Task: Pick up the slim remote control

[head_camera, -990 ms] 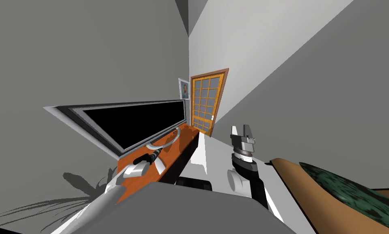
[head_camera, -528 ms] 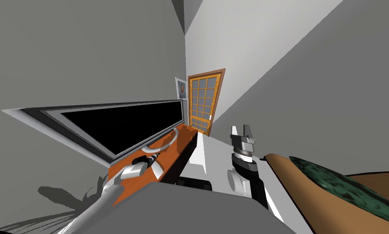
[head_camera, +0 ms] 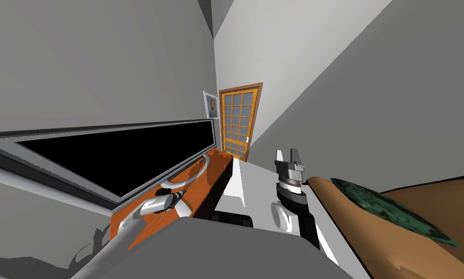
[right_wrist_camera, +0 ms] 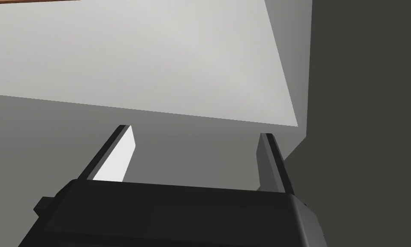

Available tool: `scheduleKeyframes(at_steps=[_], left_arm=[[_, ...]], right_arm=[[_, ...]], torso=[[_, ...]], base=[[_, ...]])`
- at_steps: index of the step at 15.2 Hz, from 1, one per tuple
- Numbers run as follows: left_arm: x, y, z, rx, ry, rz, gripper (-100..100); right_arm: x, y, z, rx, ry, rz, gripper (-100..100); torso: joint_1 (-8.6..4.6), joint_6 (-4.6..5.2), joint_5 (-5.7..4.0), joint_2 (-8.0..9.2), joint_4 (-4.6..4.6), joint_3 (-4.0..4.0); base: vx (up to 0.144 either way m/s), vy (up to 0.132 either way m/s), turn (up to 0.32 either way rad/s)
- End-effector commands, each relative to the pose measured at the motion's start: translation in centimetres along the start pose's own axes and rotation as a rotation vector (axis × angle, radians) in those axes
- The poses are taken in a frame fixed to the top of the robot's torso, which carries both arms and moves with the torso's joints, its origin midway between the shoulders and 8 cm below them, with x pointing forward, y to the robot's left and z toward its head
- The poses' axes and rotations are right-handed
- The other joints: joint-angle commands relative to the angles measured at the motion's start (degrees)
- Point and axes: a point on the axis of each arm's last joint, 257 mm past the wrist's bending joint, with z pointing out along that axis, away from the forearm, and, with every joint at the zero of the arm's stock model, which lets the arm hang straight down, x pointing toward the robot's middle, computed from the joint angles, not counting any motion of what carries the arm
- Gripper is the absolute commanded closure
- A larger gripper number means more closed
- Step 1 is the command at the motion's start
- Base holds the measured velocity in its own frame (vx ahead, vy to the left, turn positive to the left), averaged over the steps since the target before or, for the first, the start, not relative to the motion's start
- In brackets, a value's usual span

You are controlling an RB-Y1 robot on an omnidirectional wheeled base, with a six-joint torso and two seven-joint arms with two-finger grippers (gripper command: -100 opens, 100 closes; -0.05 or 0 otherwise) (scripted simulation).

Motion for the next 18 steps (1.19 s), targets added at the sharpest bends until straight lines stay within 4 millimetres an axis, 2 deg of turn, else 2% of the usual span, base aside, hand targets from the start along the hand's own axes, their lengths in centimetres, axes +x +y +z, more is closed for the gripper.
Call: scheduleKeyframes(at_steps=[1,2,3,4,5,6,7,8,11,14,15,16,17,18], left_arm=[[0.9,1.8,0.4,-0.048,0.034,0.0,-100],[1.5,3.3,0.6,-0.09,0.065,-0.003,-100],[1.5,3.3,0.6,-0.09,0.065,-0.003,-100],[2.1,4.6,0.7,-0.128,0.096,-0.007,-100],[2.1,4.6,0.7,-0.128,0.096,-0.007,-100],[2.8,5.8,0.8,-0.161,0.127,-0.01,-100],[2.8,5.8,0.8,-0.161,0.127,-0.01,-100],[3.5,6.9,0.8,-0.191,0.155,-0.014,-100],[4.2,7.9,0.8,-0.217,0.182,-0.018,-100],[6.3,10.0,0.8,-0.272,0.249,-0.029,-100],[6.9,10.5,0.8,-0.283,0.265,-0.032,-100],[6.0,9.8,0.9,-0.265,0.242,-0.029,-100],[7.2,10.0,1.6,-0.269,0.246,-0.036,-100],[7.5,10.0,1.8,-0.269,0.246,-0.038,-100]], right_arm=[[0.0,0.0,0.0,0.0,0.0,0.0,0],[0.0,0.0,0.0,0.0,0.0,0.0,0],[0.0,0.0,0.0,0.0,0.0,0.0,0],[0.0,0.0,0.0,0.0,0.0,0.0,0],[0.0,0.0,0.0,0.0,0.0,0.0,0],[0.0,0.0,0.0,0.0,0.0,0.0,0],[0.0,0.0,0.0,0.0,0.0,0.0,0],[0.0,0.0,0.0,0.0,0.0,0.0,0],[0.0,0.0,0.0,0.0,0.0,0.0,0],[0.0,0.0,0.0,0.0,0.0,0.0,0],[0.0,0.0,0.0,0.0,0.0,0.0,0],[0.0,0.0,0.0,0.0,0.0,0.0,0],[0.0,0.0,0.0,0.0,0.0,0.0,0],[0.0,0.0,0.0,0.0,0.0,0.0,0]], torso=[[0.0,0.0,0.0,0.0,0.0,0.0],[-0.02,0.0,0.01,0.01,0.0,0.0],[-0.03,0.0,0.0,0.01,0.0,0.0],[-0.05,-0.01,0.0,0.01,0.0,0.0],[-0.04,0.0,-0.01,0.01,0.0,0.01],[-0.05,-0.02,-0.01,0.02,0.0,0.01],[-0.06,-0.02,-0.01,0.03,0.0,0.01],[-0.06,-0.01,-0.01,0.02,0.0,0.01],[-0.08,-0.02,-0.01,0.02,0.0,0.01],[-0.09,-0.01,-0.01,0.03,0.0,0.02],[-0.09,0.0,-0.01,0.0,0.0,0.0],[-0.09,-0.01,-0.02,-0.02,-0.01,-0.01],[-0.11,-0.02,-0.02,0.0,0.0,0.0],[-0.09,-0.02,-0.01,0.07,0.01,0.03]], base=[[0.025,0.028,-0.122],[0.026,0.023,-0.131],[0.025,0.02,-0.117],[0.024,0.025,-0.137],[0.021,0.025,-0.102],[0.024,0.02,-0.101],[0.023,0.019,-0.08],[0.026,0.019,-0.099],[0.021,0.017,-0.084],[0.025,0.016,-0.098],[0.037,0.016,-0.099],[0.021,0.01,-0.033],[-0.003,0.023,-0.046],[-0.026,0.025,-0.085]])
